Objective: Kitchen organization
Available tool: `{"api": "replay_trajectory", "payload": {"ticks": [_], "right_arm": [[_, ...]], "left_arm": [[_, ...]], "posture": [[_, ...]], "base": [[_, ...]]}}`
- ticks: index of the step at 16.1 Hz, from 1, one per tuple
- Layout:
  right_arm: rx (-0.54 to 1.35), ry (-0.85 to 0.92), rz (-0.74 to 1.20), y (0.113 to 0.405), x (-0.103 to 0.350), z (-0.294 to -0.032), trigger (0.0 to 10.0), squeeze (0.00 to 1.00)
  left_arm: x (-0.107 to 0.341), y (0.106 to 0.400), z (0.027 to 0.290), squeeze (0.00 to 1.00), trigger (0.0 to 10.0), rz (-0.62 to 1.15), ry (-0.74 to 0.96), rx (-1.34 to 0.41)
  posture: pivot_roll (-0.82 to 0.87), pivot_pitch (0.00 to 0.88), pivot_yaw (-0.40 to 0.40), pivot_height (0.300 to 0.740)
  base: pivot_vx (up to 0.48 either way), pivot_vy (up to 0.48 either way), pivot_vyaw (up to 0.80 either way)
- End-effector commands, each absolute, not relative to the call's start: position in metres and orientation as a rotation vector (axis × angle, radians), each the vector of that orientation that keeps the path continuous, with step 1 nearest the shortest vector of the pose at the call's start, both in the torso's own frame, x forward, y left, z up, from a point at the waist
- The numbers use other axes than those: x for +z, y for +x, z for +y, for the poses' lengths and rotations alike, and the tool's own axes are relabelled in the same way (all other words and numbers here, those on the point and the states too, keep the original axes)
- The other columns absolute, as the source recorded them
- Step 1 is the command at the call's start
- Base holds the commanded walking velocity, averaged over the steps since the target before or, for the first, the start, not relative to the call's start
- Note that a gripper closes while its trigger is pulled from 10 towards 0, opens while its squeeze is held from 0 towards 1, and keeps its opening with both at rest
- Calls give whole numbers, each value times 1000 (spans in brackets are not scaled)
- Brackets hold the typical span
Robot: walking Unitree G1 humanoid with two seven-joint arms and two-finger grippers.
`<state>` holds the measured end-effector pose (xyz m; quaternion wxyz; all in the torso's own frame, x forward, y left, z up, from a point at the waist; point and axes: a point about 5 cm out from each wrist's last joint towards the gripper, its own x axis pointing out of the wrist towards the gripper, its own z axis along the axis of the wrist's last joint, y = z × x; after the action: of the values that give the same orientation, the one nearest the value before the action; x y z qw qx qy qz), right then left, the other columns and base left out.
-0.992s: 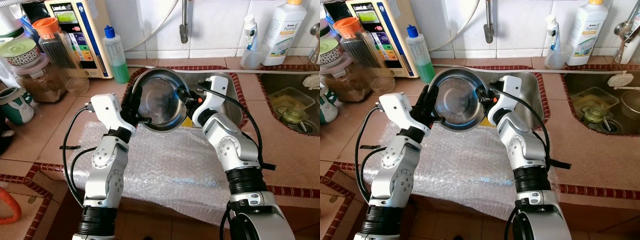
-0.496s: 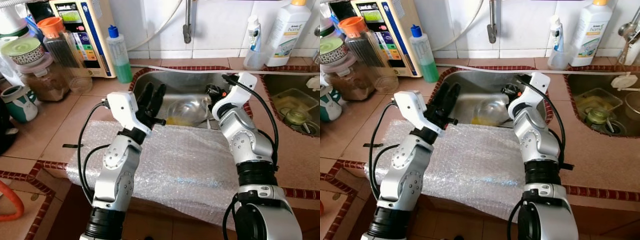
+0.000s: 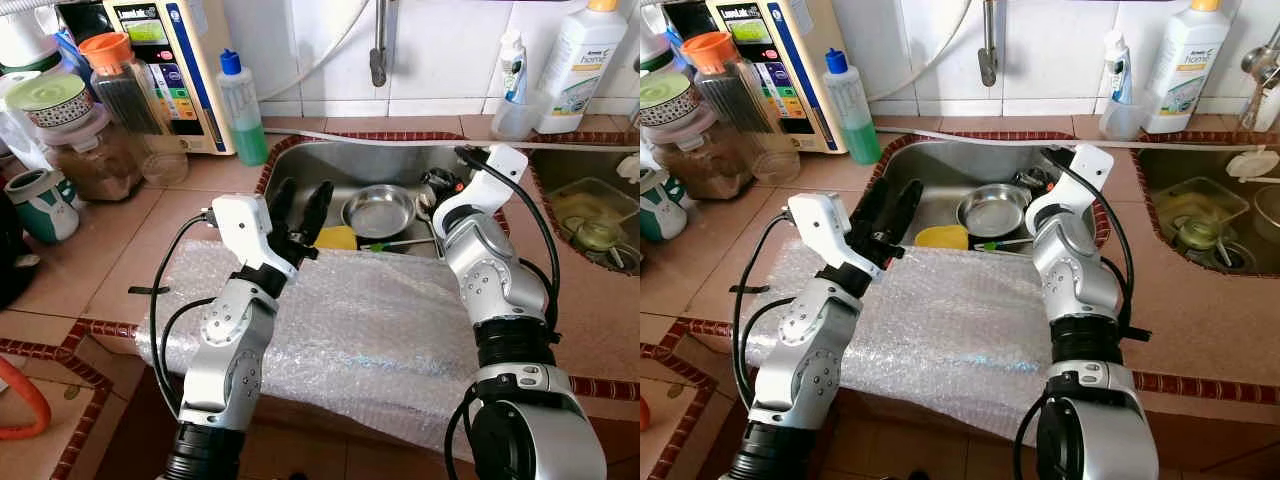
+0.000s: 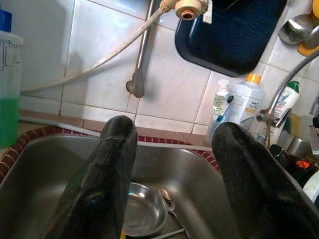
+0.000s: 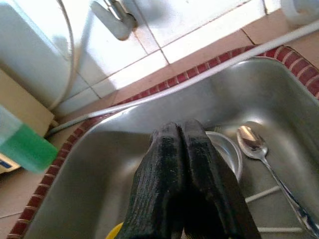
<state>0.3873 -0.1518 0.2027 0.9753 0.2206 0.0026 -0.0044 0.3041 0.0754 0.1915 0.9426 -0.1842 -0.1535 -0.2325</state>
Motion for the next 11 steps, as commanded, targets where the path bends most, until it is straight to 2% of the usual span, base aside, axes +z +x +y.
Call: {"api": "replay_trajectory", "payload": {"ticks": [1,5,6,7,8,11], "right_arm": [[-18,443,11,389,203,-150,0,0],[-28,415,30,386,197,-155,0,0],[-27,412,32,385,195,-154,1255,0],[-22,386,32,384,194,-154,8549,0],[-10,353,26,383,194,-153,10000,0],[48,176,-23,370,190,-151,10000,0]], "left_arm": [[188,303,79,1000,10000,-292,-345,-465],[179,299,87,1000,10000,-266,-295,-453],[177,299,90,1000,10000,-257,-277,-426],[175,299,95,1000,10000,-248,-262,-387],[174,299,99,1000,10000,-248,-251,-362],[170,298,120,1000,10000,-245,-141,-228]], "posture": [[-228,89,127,740],[-227,89,125,740],[-225,89,126,740],[-226,88,126,740],[-224,87,126,740],[-217,82,123,740]], "base": [[0,0,0],[0,0,0],[0,0,0],[0,0,0],[0,0,0],[0,0,0]]}}
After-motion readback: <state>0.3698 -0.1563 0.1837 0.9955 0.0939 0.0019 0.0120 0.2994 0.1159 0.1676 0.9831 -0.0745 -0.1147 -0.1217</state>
